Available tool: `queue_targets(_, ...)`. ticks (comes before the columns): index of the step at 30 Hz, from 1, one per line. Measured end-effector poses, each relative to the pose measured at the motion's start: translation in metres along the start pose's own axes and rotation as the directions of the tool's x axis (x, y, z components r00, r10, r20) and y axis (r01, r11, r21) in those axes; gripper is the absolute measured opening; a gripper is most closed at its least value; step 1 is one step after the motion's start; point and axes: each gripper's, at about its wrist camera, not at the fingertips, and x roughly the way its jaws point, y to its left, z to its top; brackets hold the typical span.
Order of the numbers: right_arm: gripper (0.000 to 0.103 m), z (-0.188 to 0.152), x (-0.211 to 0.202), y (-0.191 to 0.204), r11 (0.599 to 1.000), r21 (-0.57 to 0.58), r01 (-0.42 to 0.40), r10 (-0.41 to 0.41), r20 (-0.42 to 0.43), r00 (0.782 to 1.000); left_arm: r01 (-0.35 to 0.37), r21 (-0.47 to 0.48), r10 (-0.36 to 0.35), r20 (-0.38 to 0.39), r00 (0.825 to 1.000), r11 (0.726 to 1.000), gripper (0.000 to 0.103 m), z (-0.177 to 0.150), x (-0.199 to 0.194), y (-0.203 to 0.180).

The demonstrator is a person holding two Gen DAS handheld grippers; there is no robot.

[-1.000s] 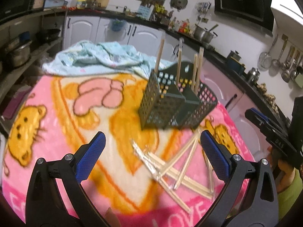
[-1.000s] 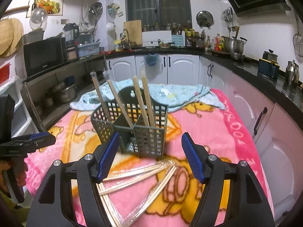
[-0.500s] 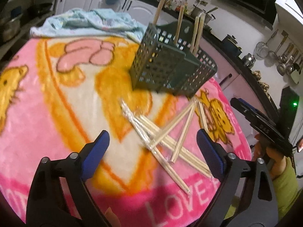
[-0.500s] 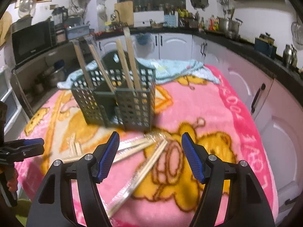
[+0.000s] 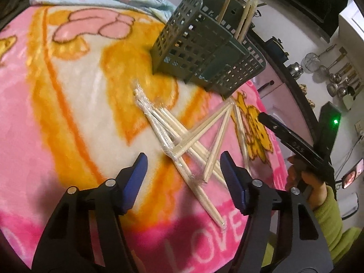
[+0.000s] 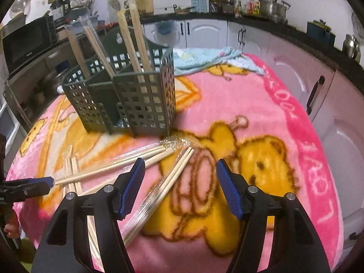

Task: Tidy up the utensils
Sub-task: 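Move the right gripper down toward the wrapped chopsticks on the blanket, then close the right gripper on the end of a wrapped chopstick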

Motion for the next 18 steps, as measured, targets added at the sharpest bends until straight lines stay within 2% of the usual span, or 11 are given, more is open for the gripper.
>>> queue_targets(3,0.059,0.002,0.014,-0.001,1.000,0.016,-0.008,0.009,-0.045,0.999,0.014,-0.013,-0.014,0.004,1.000,1.000,0.050,0.002,0.004,0.002)
queue_targets(8,0.052,0.011,0.039,-0.008,0.998,0.066,-0.008,0.016,-0.123,0.992,0.021,-0.029,-0.021,0.003,1.000,0.999,0.029,0.005,0.008,0.006)
queue_targets(11,0.045,0.015,0.052,-0.014,0.995,0.099,-0.019,0.035,-0.162,0.986,0.017,-0.037,-0.017,-0.004,1.000,0.999,0.018,0.006,0.010,0.010)
queue_targets(14,0.038,0.018,0.063,-0.019,0.991,0.134,-0.027,0.053,-0.193,0.980,0.023,-0.044,-0.023,-0.006,1.000,0.999,0.012,0.007,0.010,0.012)
queue_targets(18,0.024,0.019,0.068,-0.023,0.990,0.137,-0.016,0.044,-0.204,0.978,0.022,-0.039,-0.022,0.005,1.000,0.999,0.008,0.009,0.008,0.013)
